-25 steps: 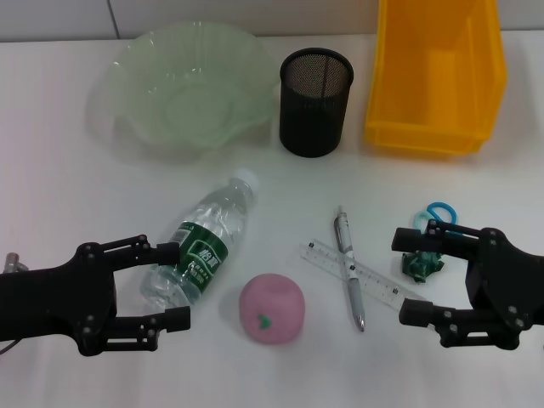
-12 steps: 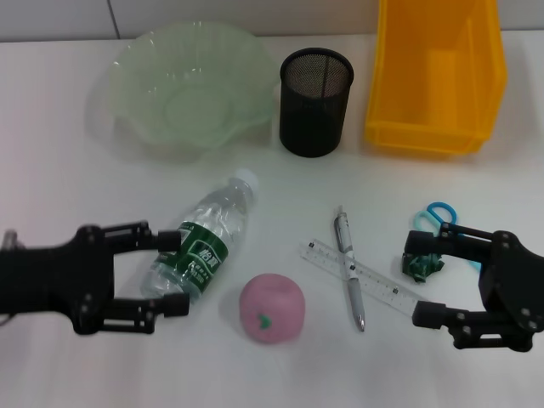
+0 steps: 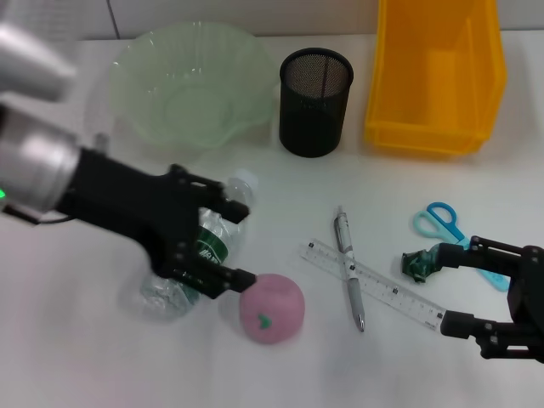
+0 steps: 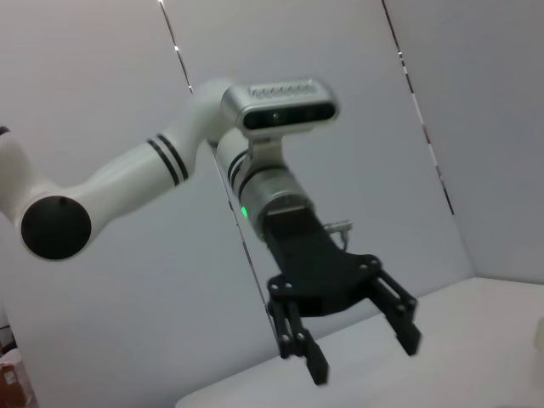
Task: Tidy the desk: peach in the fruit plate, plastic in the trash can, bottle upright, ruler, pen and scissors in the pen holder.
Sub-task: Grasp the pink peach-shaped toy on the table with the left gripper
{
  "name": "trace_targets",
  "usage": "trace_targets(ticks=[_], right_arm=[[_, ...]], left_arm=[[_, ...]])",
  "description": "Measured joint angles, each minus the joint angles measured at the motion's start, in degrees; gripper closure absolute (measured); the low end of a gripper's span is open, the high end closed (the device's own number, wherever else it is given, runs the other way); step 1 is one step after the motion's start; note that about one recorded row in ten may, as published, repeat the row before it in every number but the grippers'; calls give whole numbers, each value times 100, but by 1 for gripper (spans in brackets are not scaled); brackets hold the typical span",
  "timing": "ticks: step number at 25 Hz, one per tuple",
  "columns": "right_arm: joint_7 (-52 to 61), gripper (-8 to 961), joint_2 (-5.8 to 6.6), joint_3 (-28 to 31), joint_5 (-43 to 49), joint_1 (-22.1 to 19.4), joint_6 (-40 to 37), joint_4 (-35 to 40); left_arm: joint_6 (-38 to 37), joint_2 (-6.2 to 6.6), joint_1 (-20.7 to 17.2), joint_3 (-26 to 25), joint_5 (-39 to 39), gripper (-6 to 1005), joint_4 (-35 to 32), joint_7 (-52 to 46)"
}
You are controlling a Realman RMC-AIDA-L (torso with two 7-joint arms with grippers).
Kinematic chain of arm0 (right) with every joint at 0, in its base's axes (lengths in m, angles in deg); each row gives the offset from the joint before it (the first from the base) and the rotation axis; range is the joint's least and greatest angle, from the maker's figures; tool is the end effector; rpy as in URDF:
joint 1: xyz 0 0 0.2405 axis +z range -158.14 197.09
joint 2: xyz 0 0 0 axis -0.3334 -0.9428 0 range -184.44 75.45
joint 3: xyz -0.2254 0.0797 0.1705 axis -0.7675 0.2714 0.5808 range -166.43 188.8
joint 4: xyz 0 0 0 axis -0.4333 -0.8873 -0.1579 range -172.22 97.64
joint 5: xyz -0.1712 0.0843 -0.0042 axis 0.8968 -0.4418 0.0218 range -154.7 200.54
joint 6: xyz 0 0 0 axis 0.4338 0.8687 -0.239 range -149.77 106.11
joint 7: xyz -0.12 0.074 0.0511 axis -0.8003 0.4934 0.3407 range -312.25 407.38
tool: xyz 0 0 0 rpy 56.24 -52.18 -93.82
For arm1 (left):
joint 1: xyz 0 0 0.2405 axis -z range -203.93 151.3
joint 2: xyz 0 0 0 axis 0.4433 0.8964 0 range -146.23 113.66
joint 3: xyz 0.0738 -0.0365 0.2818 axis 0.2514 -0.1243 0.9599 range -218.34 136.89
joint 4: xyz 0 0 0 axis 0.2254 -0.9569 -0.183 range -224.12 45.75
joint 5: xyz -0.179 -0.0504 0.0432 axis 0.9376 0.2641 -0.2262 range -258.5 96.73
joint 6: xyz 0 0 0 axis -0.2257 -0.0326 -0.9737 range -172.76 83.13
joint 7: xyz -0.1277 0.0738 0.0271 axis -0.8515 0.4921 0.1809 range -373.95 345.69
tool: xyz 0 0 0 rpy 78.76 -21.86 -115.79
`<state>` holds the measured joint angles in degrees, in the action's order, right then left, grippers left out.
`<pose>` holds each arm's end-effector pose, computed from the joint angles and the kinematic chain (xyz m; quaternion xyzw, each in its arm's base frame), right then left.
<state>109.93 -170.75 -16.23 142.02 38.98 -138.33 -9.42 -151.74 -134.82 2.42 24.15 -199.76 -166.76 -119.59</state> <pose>0.3095 0.2201 0.0005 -0.9081 0.1755 0.3780 0.0418 -0.1962 0.3015 0.0010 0.9958 0.0767 0.0436 0.0235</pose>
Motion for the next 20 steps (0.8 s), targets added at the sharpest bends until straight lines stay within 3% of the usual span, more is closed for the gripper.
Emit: trace_targets(ticks=[2, 6, 7, 8, 12, 20], right_arm=[[22, 133, 10, -9, 0, -24, 4, 0], [77, 134, 34, -12, 0, -47, 46, 0], [93, 134, 40, -9, 0, -51, 56, -1], [109, 134, 52, -5, 0, -53, 70, -7], [138, 134, 70, 21, 0, -65, 137, -24], [200, 134, 69, 29, 5, -50, 197, -5]], left_arm=[[423, -21, 342, 827, -608, 199, -286, -389], [695, -44, 538, 1422, -1084, 207, -362, -611], [1009, -59, 666, 2060, -1405, 209, -407, -810], [1182, -60, 695, 2372, -1499, 212, -426, -867], [1496, -62, 712, 2842, -1609, 220, -437, -897], [1984, -65, 767, 3255, -1654, 238, 118, -906]])
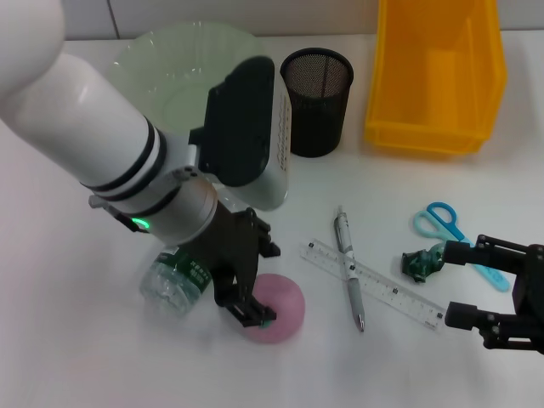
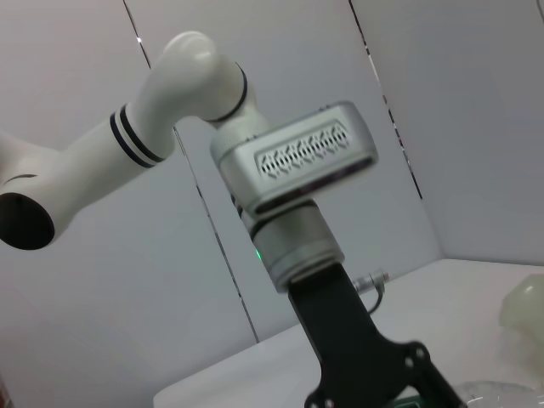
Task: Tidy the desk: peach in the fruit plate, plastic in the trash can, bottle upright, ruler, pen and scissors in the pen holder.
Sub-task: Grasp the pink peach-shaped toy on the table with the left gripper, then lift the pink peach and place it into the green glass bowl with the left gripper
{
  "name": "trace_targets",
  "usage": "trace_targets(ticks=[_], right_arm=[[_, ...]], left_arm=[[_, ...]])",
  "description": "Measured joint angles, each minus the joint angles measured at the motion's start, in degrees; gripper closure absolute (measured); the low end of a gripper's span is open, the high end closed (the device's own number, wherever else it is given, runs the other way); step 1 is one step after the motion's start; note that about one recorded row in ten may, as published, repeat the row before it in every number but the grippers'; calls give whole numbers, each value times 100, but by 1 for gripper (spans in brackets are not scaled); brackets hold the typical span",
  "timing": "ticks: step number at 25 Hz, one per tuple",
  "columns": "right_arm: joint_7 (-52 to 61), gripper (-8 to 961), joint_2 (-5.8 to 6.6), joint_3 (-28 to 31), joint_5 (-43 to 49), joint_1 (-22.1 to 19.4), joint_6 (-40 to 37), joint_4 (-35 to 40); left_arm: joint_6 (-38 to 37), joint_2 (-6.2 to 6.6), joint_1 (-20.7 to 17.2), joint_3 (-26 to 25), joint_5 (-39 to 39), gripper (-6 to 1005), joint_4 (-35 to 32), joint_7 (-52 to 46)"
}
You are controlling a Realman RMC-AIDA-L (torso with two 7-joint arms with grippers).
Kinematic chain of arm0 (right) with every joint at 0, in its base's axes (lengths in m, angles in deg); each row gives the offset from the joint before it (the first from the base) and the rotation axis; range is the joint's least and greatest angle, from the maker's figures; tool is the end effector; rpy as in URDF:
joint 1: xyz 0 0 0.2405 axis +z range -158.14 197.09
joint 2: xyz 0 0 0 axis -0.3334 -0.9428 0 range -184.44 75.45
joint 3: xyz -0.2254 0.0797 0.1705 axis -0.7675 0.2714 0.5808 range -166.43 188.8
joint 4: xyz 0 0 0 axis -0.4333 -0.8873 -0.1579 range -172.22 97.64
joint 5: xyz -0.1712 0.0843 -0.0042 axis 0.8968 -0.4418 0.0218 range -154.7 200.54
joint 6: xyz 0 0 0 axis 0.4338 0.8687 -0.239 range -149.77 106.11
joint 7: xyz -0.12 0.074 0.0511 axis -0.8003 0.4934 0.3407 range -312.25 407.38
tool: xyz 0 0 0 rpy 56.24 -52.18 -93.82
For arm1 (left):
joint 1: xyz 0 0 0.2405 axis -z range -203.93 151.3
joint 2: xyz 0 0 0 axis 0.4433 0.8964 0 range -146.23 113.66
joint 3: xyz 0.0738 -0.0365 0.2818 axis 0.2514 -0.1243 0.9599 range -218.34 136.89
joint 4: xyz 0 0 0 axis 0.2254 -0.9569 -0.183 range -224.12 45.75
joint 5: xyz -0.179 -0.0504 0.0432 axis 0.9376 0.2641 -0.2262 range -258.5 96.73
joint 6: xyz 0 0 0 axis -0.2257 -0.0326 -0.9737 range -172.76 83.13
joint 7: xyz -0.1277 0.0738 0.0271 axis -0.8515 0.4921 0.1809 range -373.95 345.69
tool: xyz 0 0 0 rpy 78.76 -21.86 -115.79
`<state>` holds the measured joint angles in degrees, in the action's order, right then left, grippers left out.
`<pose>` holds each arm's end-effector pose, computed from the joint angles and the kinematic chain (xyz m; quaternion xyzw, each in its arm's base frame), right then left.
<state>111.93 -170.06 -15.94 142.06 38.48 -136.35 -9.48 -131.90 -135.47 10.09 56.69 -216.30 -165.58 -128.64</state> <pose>0.3175 0.2221 0.0034 -0.9074 0.2011 0.3650 0.0541 -0.1718 0.3167 -0.0859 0.9827 -0.0508 -0.1779 0.0087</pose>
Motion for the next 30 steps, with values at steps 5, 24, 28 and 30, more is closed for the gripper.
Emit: trace_targets(ticks=[5, 24, 28, 30], right_arm=[[58, 134, -1, -2, 4, 45, 1, 4], [68, 134, -1, 6, -10, 15, 5, 5], [68, 134, -1, 6, -10, -2, -32, 4], [67, 134, -1, 6, -8, -7, -43, 5]], left_arm=[[168, 0, 49, 181, -4, 249, 371, 5], [264, 8, -32, 81, 264, 744, 325, 30], [-210, 43, 85, -1182, 1168, 776, 56, 303], [-207, 45, 183, -1675, 1269, 796, 104, 370]])
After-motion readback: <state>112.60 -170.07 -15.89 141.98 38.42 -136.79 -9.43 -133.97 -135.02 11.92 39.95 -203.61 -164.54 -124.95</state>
